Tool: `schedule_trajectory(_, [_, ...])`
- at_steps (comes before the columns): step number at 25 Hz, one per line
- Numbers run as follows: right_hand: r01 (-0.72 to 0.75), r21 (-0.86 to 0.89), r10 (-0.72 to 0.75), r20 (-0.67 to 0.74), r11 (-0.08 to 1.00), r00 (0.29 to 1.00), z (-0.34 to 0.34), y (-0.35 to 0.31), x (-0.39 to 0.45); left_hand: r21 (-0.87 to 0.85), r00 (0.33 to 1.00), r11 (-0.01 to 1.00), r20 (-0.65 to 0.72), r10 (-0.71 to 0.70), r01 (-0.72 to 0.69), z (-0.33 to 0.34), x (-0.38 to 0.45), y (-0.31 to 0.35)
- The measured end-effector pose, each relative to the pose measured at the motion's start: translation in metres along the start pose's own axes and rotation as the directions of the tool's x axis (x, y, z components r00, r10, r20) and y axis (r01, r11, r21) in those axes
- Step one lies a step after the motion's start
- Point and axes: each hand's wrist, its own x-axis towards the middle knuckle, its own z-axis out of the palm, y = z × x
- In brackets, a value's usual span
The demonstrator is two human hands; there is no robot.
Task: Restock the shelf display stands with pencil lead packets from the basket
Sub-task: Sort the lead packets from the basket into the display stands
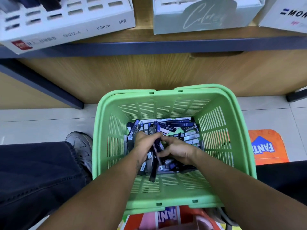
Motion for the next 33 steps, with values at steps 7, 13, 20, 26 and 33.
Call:
schedule_trajectory(7, [0.143,0.207,-0.077,-0.298,0.968,0.951,-0.014,-0.022,-0.007,0.069,0.983,0.981,-0.013,0.181,-0.18,0.002,-0.005,0.019])
schedule_trajectory(13, [0.126,0.18,-0.088,-0.207,0.976,0.974,-0.017,-0.026,-0.019,0.1,0.908,0.904,0.107,0.405,-0.415,-0.002,-0.01,0.042])
schedule_trajectory(20, [0.188,0.164,-0.134,-0.293,0.968,0.947,-0.017,-0.031,-0.027,0.076,0.844,0.852,0.202,0.496,-0.518,0.002,-0.024,0.052])
schedule_trajectory(26, [-0.028,0.293,0.0,0.098,0.956,0.995,-0.02,-0.032,-0.044,-0.329,0.94,0.93,0.233,0.248,-0.164,-0.002,-0.021,0.041])
schedule_trajectory(33, [-0.165,0.181,0.136,0.163,0.97,0.977,-0.022,-0.018,-0.035,-0.57,0.986,0.821,0.147,0.085,0.014,-0.012,-0.006,0.009])
